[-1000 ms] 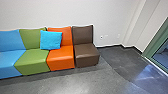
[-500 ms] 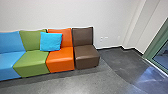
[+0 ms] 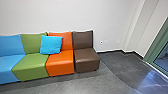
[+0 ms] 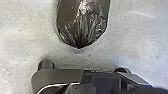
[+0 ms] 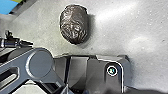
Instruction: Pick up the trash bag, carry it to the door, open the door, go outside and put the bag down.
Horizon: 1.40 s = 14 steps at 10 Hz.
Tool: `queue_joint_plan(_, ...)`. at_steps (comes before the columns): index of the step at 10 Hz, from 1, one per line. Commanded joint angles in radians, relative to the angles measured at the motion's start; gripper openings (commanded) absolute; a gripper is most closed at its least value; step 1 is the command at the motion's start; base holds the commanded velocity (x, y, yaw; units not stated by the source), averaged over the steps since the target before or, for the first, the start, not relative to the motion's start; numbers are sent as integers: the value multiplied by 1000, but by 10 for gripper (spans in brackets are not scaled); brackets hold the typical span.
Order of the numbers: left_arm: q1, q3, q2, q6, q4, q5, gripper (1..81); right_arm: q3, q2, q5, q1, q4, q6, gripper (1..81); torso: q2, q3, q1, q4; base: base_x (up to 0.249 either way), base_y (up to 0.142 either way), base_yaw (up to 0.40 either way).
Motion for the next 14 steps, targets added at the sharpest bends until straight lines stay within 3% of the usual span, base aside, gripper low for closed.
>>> queue_joint_plan(1,-77,3,-27,-2,-25,73,811,43,-49,-174,159,38,22,811,-97,0,63,0,0,0,0)
queue_joint_plan(5,-77,3,-27,-2,-31,72,811,58,-26,-323,345,83,49,811,-243,0,154,0,0,0,0)
queue_joint_plan(7,-86,3,-30,-2,-50,72,811,54,-18,-339,382,101,48,811,-316,0,199,0,0,0,0)
queue_joint_plan(8,-93,3,-29,-2,-59,72,811,58,-28,-341,392,104,49,811,-351,-67,221,0,0,0,0)
queue_joint_plan(11,-129,3,-29,-2,-67,87,811,67,-41,-352,397,106,49,811,-433,-128,273,0,0,0,0)
queue_joint_plan(14,-182,-6,-25,-2,-70,102,811,83,-57,-384,434,106,68,811,-539,-227,339,0,0,0,0)
